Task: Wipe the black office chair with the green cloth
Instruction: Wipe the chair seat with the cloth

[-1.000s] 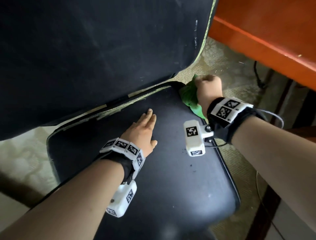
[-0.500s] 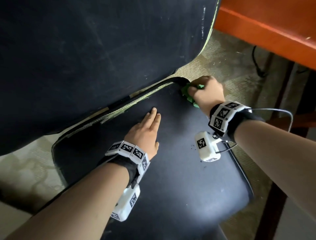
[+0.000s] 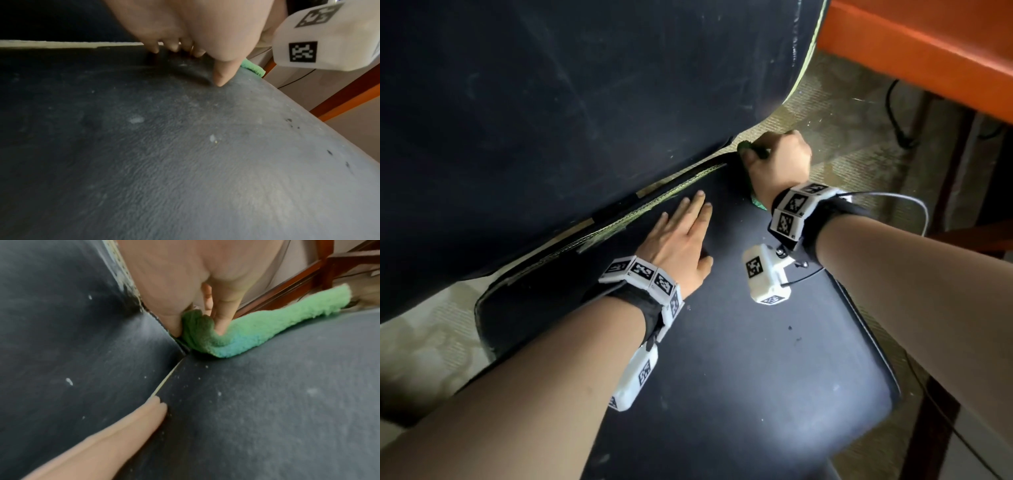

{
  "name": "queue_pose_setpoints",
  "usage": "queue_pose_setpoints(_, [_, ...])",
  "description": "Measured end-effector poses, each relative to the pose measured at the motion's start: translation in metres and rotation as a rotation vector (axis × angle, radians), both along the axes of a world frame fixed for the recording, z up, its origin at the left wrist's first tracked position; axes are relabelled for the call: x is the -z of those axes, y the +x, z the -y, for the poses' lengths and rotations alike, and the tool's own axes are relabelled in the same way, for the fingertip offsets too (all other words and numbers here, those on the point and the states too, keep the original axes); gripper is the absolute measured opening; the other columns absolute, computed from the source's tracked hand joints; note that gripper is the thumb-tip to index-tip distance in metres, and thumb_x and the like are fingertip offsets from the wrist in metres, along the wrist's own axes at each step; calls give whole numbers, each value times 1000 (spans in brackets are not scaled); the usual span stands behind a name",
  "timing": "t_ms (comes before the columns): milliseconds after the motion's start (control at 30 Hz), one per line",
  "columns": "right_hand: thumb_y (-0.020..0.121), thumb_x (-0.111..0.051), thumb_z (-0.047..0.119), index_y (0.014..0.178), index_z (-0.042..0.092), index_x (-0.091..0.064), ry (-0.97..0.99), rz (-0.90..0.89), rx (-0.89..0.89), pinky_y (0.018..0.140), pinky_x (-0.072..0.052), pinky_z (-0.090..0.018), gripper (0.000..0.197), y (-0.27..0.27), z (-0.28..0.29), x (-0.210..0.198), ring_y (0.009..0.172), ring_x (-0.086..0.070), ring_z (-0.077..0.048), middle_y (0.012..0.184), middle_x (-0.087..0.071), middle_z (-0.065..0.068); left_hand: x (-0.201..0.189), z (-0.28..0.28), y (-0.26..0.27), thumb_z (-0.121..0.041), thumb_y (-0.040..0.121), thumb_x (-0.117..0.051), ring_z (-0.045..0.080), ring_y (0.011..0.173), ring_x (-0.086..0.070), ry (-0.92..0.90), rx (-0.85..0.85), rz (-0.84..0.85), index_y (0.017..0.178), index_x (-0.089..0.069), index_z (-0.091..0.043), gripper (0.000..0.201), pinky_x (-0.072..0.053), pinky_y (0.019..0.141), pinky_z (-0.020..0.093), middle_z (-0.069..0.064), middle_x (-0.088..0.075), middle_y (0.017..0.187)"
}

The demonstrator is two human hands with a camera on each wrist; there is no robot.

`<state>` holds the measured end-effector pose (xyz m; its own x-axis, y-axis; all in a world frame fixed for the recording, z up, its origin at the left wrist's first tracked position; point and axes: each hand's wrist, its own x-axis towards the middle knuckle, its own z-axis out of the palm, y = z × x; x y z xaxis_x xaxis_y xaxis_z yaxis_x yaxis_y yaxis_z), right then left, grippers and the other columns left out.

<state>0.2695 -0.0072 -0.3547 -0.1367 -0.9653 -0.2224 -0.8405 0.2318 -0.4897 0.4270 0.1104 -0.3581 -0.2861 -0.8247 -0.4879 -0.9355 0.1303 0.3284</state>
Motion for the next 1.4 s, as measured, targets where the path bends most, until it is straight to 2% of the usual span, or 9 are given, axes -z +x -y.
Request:
queue_pose_setpoints(167, [87,-62,20,107,23,-67,-68,45,3,76,-35,-24,20,-4,-10,10,99,-53,-24,106,-49,-5,7,1,-1,-39,101,-45,13,153,8,39,-28,-27,160,-2,-18,76,-4,125,38,-5,17,166])
queue_pose_setpoints(233, [85,-62,17,104,23,-70,-66,46,-29,79,-43,-29,21,-2,-9,11,97,-55,-28,105,-50,-7,6,3,0,-39,102,-44,13,153,7,48,-20,-31,160,-2,-18,75,-4,125,38,-5,17,166])
queue_pose_setpoints(400, [90,-59,28,104,19,-75,-45,-9,-114,88,-46,-35,22,9,-12,18,99,-56,-32,114,-53,-12,8,1,2,-41,100,-46,12,153,9,39,-13,-21,160,0,-19,78,-2,125,37,-6,19,165])
queue_pose_setpoints(700, [89,-52,17,102,11,-72,-104,-164,-332,71,-33,-26,25,16,-33,36,98,-50,-33,111,-45,-16,10,0,-4,-44,99,-47,14,153,12,45,-8,18,159,4,-19,83,1,125,40,-4,22,164])
queue_pose_setpoints(833, [93,-33,41,108,13,-66,-74,-110,-457,70,-37,-29,46,15,-31,34,91,-44,-24,100,-37,-5,10,-1,-2,-42,99,-46,13,153,13,46,-6,20,159,6,-20,82,2,125,39,-5,22,164])
queue_pose_setpoints(1067, [96,-52,26,106,13,-63,-91,-147,-379,78,-43,-32,20,19,-34,32,99,-50,-30,108,-44,-11,14,-4,-5,-42,98,-46,11,152,14,21,-10,39,159,6,-21,83,3,125,39,-5,23,164])
queue_pose_setpoints(1200, [93,-44,40,121,20,-63,-134,-383,-618,89,-35,-41,39,19,-41,19,110,-43,-33,116,-47,-12,12,-4,-5,-41,98,-45,12,152,14,11,-8,37,159,5,-20,81,3,125,39,-4,22,164])
queue_pose_setpoints(1300, [92,-49,30,136,18,-53,-114,-484,-716,87,-36,-42,46,6,-36,7,110,-43,-36,120,-47,-16,5,-7,-4,-37,101,-42,13,153,11,24,-7,6,159,5,-18,77,-1,125,40,-3,21,165])
queue_pose_setpoints(1400, [80,-70,14,126,2,-58,-42,-498,-786,70,-48,-38,49,-2,-36,5,90,-54,-37,104,-55,-20,3,-16,-3,-41,101,-43,13,153,12,43,14,32,159,8,-17,80,-3,125,42,-2,24,164])
